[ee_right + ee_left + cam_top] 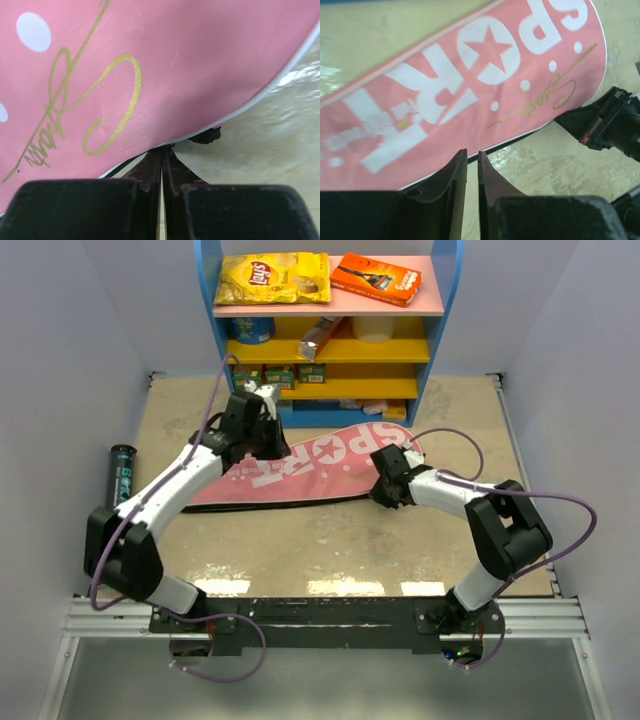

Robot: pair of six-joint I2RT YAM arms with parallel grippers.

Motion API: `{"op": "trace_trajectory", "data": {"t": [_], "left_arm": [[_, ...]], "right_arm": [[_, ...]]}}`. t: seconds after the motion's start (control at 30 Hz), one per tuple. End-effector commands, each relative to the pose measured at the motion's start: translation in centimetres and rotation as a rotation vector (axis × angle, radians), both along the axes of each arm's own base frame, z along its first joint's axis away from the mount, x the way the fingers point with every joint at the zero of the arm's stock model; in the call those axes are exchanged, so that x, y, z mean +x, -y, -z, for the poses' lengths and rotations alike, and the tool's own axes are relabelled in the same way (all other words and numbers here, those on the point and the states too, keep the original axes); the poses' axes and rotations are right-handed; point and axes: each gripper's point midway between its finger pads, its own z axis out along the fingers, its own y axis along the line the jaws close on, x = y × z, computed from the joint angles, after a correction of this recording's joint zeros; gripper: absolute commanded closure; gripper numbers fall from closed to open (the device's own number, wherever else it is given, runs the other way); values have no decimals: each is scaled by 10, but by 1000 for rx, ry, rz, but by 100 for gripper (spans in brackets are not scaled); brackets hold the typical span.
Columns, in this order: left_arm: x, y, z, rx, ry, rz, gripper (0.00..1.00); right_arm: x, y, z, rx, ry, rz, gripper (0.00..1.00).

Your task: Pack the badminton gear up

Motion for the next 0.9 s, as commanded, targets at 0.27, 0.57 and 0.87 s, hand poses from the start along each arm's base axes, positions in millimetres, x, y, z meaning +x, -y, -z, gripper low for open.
{"op": "trace_trajectory", "data": {"t": [0.27, 0.57, 0.87], "left_arm": [[-53, -131, 64, 243, -211, -312, 73], [-96, -129, 114, 237, -433, -254, 78], [-123, -117, 130, 293, -459, -173, 80]], "right_arm": [[-15, 99, -1, -171, -73, 58, 100], [-7, 97, -16, -133, -31, 45, 100], [-9, 90, -10, -100, -37, 20, 100]]}}
